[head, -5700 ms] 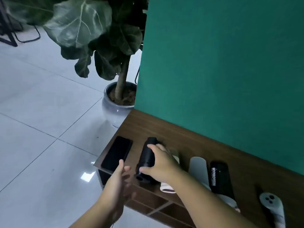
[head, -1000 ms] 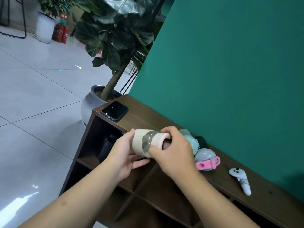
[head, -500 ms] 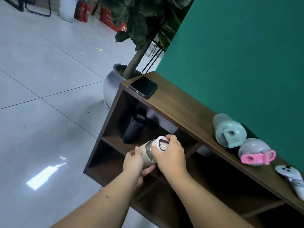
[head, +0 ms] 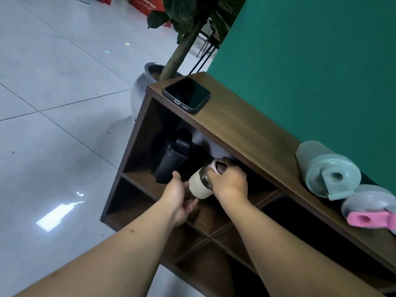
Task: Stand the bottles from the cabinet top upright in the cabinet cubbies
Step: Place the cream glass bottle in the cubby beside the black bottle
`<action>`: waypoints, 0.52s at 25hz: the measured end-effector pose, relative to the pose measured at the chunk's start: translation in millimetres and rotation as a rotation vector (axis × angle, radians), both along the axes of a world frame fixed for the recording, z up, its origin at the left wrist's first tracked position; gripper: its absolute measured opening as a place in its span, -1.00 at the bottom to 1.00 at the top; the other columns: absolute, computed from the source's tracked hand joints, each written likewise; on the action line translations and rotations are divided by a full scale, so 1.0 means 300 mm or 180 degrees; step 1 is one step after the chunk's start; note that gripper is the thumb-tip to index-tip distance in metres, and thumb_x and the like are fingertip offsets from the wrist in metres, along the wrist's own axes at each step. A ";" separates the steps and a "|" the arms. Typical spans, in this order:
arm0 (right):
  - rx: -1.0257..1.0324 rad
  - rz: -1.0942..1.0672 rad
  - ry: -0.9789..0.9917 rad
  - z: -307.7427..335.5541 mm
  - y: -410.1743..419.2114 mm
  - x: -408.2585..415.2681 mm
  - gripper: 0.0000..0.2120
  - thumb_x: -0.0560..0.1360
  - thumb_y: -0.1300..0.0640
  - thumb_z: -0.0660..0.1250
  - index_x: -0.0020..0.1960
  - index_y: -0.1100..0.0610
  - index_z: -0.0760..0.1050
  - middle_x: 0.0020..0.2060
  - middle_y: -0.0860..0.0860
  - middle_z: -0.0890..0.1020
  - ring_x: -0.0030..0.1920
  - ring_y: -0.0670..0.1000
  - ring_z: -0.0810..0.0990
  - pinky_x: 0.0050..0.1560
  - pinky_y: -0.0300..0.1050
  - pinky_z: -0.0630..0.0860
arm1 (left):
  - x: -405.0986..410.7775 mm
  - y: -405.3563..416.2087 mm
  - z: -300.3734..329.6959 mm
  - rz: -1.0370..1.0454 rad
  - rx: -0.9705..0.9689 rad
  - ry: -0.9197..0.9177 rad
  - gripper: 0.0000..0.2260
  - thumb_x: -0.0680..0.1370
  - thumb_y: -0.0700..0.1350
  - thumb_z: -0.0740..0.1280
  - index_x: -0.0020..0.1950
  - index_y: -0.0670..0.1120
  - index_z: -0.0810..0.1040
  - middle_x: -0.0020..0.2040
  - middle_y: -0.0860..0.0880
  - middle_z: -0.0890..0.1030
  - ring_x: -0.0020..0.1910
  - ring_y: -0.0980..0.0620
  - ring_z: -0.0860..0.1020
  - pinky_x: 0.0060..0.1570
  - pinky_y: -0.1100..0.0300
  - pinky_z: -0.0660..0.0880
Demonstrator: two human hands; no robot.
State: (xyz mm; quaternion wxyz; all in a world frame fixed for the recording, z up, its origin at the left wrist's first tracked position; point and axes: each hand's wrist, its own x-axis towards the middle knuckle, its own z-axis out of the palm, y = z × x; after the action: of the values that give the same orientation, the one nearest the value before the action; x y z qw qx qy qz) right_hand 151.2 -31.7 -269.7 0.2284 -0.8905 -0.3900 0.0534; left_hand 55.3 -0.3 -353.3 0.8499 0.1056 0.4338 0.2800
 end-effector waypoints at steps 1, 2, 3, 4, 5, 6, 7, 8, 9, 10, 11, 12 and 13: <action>0.0002 -0.0031 0.0040 -0.008 0.009 0.008 -0.56 0.48 -0.14 0.44 0.22 0.14 0.62 0.09 0.12 0.72 0.10 0.19 0.70 0.09 -0.03 0.62 | 0.008 0.007 -0.008 -0.0066 -0.0001 0.0016 -0.28 0.62 0.41 0.05 0.34 -0.13 0.66 0.44 -0.14 0.57 0.34 -0.18 0.55 -0.22 0.09 0.60; -0.0014 -0.0037 0.0042 -0.016 0.016 0.012 -0.57 0.48 -0.14 0.45 0.21 0.14 0.62 0.08 0.12 0.72 0.09 0.19 0.70 0.04 -0.05 0.61 | 0.012 0.011 -0.011 -0.0108 -0.0007 0.0038 -0.28 0.62 0.42 0.05 0.33 -0.12 0.66 0.42 -0.11 0.58 0.33 -0.17 0.55 -0.23 0.10 0.59; -0.0054 -0.0031 0.0014 -0.023 0.021 0.017 -0.57 0.49 -0.14 0.45 0.21 0.14 0.62 0.07 0.12 0.72 0.08 0.19 0.70 -0.01 -0.07 0.60 | 0.018 0.016 -0.011 -0.0160 -0.0006 0.0076 -0.28 0.62 0.43 0.05 0.28 -0.11 0.67 0.39 -0.10 0.60 0.31 -0.15 0.57 -0.25 0.11 0.57; -0.0091 -0.0015 -0.0019 -0.029 0.025 0.019 -0.56 0.49 -0.14 0.44 0.21 0.14 0.61 0.06 0.13 0.71 0.06 0.20 0.70 -0.04 -0.08 0.58 | 0.021 0.020 -0.012 -0.0217 0.0010 0.0122 -0.29 0.61 0.44 0.05 0.23 -0.10 0.67 0.35 -0.08 0.63 0.28 -0.14 0.59 -0.26 0.11 0.54; -0.0091 -0.0010 -0.0044 -0.035 0.029 0.020 -0.55 0.49 -0.16 0.45 0.22 0.15 0.61 0.06 0.14 0.71 0.06 0.20 0.71 -0.03 -0.07 0.60 | 0.024 0.024 -0.015 -0.0273 0.0029 0.0164 -0.30 0.60 0.45 0.04 0.18 -0.09 0.67 0.31 -0.06 0.65 0.26 -0.13 0.62 -0.27 0.12 0.52; -0.0058 -0.0010 -0.0055 -0.040 0.033 0.023 -0.52 0.49 -0.18 0.45 0.22 0.15 0.61 0.07 0.15 0.72 0.06 0.21 0.71 0.00 -0.03 0.63 | 0.028 0.027 -0.020 -0.0307 0.0062 0.0187 -0.29 0.60 0.46 0.04 0.18 -0.09 0.68 0.29 -0.05 0.66 0.24 -0.11 0.63 -0.26 0.11 0.51; -0.0017 0.0001 -0.0062 -0.045 0.036 0.024 -0.49 0.48 -0.21 0.45 0.23 0.15 0.60 0.07 0.16 0.72 0.06 0.22 0.71 0.04 0.02 0.65 | 0.029 0.030 -0.027 -0.0322 0.0105 0.0218 -0.28 0.60 0.46 0.03 0.20 -0.09 0.69 0.28 -0.04 0.67 0.22 -0.09 0.64 -0.22 0.10 0.51; 0.0009 0.0027 -0.0065 -0.049 0.039 0.026 -0.47 0.48 -0.23 0.45 0.24 0.15 0.60 0.08 0.16 0.72 0.07 0.23 0.71 0.05 0.04 0.65 | 0.029 0.030 -0.030 -0.0341 0.0149 0.0234 -0.28 0.61 0.45 0.03 0.23 -0.08 0.70 0.25 -0.03 0.67 0.18 -0.07 0.63 -0.16 0.09 0.53; 0.0007 0.0050 -0.0060 -0.052 0.041 0.028 -0.45 0.48 -0.25 0.44 0.25 0.15 0.59 0.08 0.17 0.72 0.08 0.23 0.70 0.05 0.01 0.64 | 0.029 0.027 -0.030 -0.0355 0.0180 0.0223 -0.29 0.63 0.43 0.03 0.25 -0.08 0.70 0.20 -0.02 0.67 0.12 -0.04 0.61 -0.07 0.07 0.56; -0.0017 0.0081 -0.0049 -0.053 0.041 0.028 -0.45 0.48 -0.26 0.44 0.26 0.15 0.58 0.08 0.17 0.72 0.08 0.22 0.70 0.02 -0.03 0.62 | 0.028 0.019 -0.027 -0.0346 0.0196 0.0217 -0.32 0.65 0.41 0.03 0.24 -0.07 0.70 0.14 -0.02 0.66 0.05 -0.02 0.59 0.04 0.06 0.58; -0.0055 0.0112 -0.0017 -0.053 0.041 0.027 -0.44 0.49 -0.25 0.43 0.29 0.15 0.57 0.10 0.17 0.71 0.10 0.22 0.69 0.01 -0.06 0.59 | 0.029 0.010 -0.025 -0.0359 0.0225 0.0231 -0.35 0.67 0.38 0.03 0.21 -0.07 0.70 0.09 -0.01 0.66 0.00 0.00 0.58 0.14 0.04 0.56; -0.0097 0.0138 0.0035 -0.056 0.037 0.025 -0.43 0.50 -0.23 0.43 0.34 0.14 0.54 0.15 0.18 0.69 0.14 0.21 0.68 0.03 -0.07 0.58 | 0.026 -0.001 -0.018 -0.0380 0.0255 0.0277 -0.39 0.68 0.34 0.04 0.14 -0.08 0.69 0.04 -0.02 0.67 -0.03 0.01 0.58 0.19 0.03 0.55; -0.0150 0.0170 0.0088 -0.056 0.031 0.020 -0.41 0.51 -0.22 0.43 0.40 0.11 0.51 0.21 0.18 0.66 0.19 0.21 0.65 0.09 -0.03 0.59 | 0.023 -0.014 -0.009 -0.0381 0.0278 0.0312 -0.42 0.70 0.31 0.05 0.08 -0.10 0.65 0.00 -0.04 0.67 -0.05 0.01 0.58 0.18 0.02 0.55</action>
State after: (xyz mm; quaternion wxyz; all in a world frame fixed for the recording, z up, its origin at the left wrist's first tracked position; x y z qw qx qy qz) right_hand 157.1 -22.4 -286.7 0.2112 -0.8841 -0.4090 0.0810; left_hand 62.3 -4.4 -355.9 0.8375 0.1818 0.4551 0.2418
